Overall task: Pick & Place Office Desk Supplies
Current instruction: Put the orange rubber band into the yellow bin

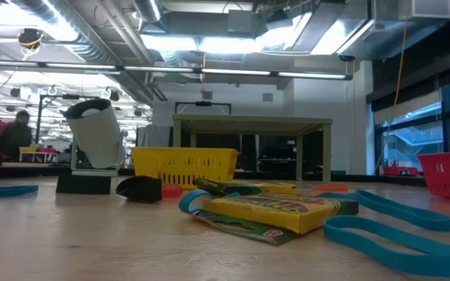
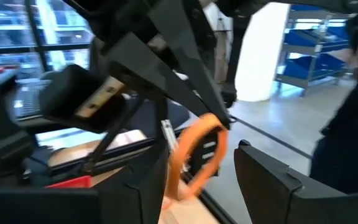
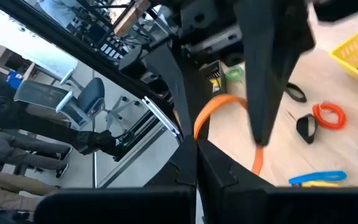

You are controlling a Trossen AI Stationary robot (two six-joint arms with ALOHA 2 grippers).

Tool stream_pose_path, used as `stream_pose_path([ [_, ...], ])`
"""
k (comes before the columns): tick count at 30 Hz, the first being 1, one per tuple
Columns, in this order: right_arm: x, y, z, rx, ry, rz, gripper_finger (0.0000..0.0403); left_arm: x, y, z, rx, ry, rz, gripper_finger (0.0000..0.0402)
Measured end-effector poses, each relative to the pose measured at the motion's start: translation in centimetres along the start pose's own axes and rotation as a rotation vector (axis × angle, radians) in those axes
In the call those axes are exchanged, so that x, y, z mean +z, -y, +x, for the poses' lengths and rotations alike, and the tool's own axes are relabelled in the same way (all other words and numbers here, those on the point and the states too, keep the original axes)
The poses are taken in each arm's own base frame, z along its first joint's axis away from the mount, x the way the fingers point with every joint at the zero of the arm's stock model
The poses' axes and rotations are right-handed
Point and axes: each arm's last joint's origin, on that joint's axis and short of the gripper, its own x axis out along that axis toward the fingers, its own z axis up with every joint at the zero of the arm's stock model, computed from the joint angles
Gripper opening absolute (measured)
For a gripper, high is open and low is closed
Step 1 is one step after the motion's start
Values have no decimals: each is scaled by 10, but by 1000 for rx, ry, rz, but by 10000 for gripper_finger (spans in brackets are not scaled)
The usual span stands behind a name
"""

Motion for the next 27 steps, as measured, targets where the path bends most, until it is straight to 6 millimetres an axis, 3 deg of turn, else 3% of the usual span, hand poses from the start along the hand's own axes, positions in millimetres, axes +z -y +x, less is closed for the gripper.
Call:
stream_pose_path([
  [5,3,0,0,6,10,2,0,0,1,0,-42,0,-11,133],
  [12,4,0,0,7,10,-14,0,0,2,0,-87,-5,-79,12],
  [20,15,0,-15,22,35,-56,14,0,-2,-1,-65,-5,-138,2],
  [27,15,7,-20,-28,-9,-99,100,0,-19,-7,33,3,-306,1],
])
